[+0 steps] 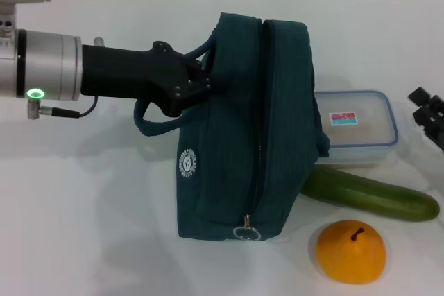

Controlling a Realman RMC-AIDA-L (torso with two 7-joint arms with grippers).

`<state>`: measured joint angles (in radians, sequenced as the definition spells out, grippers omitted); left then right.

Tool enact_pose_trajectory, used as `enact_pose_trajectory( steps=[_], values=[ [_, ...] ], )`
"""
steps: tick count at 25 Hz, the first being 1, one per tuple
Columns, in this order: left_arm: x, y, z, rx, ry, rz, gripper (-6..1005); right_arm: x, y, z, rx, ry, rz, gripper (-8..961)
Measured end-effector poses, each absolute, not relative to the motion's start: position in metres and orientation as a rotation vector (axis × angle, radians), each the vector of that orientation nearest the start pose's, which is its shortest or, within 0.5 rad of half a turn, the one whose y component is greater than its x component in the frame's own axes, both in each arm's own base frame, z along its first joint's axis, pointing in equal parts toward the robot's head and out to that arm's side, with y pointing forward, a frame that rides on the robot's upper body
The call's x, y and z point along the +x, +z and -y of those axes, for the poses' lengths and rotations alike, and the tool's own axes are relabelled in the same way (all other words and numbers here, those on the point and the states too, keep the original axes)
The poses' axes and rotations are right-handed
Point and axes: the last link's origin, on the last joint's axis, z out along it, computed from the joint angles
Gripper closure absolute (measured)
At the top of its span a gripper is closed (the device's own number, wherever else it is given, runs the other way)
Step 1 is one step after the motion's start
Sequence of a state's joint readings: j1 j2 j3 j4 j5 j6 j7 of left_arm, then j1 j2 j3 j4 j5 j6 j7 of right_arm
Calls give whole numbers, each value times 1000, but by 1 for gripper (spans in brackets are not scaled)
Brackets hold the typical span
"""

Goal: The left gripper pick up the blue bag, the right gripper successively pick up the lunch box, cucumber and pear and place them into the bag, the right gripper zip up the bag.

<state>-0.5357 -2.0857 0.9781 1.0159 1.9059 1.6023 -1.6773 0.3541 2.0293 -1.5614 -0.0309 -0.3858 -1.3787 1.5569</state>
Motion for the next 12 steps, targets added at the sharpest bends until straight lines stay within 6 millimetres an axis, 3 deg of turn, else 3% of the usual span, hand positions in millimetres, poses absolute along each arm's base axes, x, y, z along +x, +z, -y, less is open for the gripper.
enact_pose_trajectory(
  steps=[3, 12],
  values=[
    [-190, 17, -343, -2890, -623, 446, 955, 341, -27, -277, -1635, 1368, -1680, 236],
    [-192, 17, -341, -2881, -640, 442, 955, 327, -33, -287, -1718, 1360, -1684, 233]
  ],
)
